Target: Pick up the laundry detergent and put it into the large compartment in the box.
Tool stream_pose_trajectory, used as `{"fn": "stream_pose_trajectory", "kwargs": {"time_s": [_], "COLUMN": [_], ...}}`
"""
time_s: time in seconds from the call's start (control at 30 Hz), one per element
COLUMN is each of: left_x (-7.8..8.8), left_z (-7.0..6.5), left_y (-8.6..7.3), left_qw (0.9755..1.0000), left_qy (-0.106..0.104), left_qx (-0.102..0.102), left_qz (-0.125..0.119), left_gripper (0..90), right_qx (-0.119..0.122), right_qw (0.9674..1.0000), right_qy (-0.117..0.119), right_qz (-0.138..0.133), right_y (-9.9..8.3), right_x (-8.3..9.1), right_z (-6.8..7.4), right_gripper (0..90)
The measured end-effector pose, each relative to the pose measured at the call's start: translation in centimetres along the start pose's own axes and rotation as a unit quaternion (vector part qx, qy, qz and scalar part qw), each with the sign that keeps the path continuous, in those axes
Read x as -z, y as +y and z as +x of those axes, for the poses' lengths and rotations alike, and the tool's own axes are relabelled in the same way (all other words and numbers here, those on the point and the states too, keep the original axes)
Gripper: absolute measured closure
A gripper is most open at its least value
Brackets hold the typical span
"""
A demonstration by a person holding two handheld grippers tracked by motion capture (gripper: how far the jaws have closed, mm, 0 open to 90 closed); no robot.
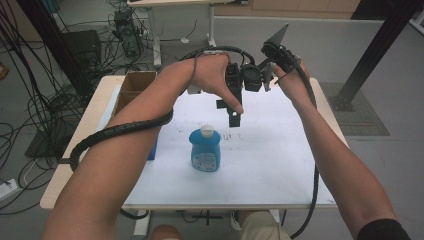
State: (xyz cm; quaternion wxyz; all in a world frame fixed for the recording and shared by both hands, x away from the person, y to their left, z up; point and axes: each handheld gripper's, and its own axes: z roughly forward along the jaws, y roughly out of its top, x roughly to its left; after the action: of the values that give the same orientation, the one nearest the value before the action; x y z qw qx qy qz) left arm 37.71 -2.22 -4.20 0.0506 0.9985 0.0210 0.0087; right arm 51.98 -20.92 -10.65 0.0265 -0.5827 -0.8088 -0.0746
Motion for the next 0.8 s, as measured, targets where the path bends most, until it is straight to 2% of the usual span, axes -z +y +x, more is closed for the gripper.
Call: {"fn": "stream_pose_trajectory", "kwargs": {"time_s": [0.37,0.8], "left_x": [0.05,-0.24], "left_z": [-0.07,0.09], "left_y": [0.22,0.03], "left_qw": [1.0,1.0], "left_qy": [0.0,-0.002], "left_qx": [-0.001,0.001], "left_qz": [-0.004,0.004], "left_gripper": [8.0,8.0], "right_qx": [-0.002,-0.002], "right_qw": [1.0,1.0], "right_qy": [0.0,-0.001], "right_qz": [-0.003,-0.002], "right_y": [-0.32,-0.29], "right_x": [0.22,0.18], "right_z": [-0.23,-0.11], "right_gripper": [5.9,5.9]}}
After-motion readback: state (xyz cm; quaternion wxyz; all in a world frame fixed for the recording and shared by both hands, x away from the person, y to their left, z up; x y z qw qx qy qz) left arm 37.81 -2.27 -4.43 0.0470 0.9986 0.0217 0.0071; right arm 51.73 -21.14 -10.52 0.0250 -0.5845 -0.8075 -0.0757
